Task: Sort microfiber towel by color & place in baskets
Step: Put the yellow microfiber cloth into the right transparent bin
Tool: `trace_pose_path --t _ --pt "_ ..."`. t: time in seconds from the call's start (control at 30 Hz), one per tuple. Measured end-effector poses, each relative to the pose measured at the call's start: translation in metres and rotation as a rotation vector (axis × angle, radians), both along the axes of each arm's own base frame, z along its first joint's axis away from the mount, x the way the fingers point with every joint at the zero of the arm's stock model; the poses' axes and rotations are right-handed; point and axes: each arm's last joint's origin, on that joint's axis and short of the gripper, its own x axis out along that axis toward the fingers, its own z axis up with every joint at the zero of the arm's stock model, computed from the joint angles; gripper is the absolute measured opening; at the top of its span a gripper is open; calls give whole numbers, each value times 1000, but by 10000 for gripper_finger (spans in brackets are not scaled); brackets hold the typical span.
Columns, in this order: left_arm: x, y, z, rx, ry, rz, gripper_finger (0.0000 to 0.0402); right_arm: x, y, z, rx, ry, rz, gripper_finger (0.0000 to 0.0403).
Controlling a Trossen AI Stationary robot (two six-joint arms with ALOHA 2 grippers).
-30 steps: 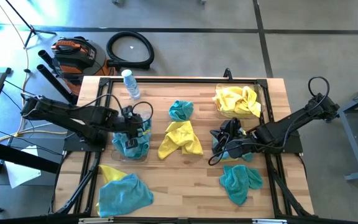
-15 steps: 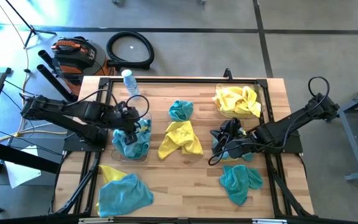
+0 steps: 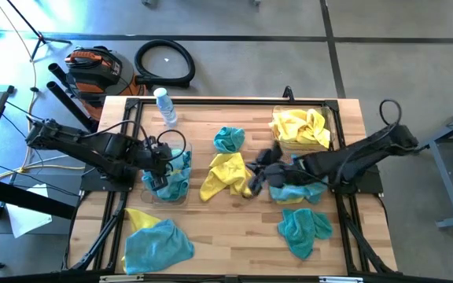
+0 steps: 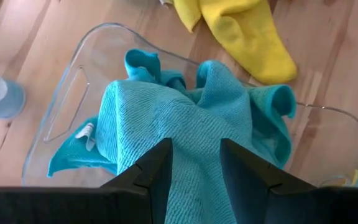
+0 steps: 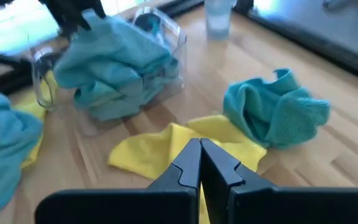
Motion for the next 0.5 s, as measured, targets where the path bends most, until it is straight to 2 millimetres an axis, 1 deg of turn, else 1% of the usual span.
trace_pose_path --t 0.13,0.33,0.4,0.5 --pt "-1 -1 -2 0 -5 -6 124 26 -15 1 39 158 49 0" --pt "-2 -1 -4 4 2 -4 124 59 -38 -2 110 375 -30 4" --pt "-2 -1 -4 4 2 -5 124 67 -44 -6 148 458 -39 14" --pt "-2 -1 -4 13 1 -1 124 78 -51 -18 191 532 -62 42"
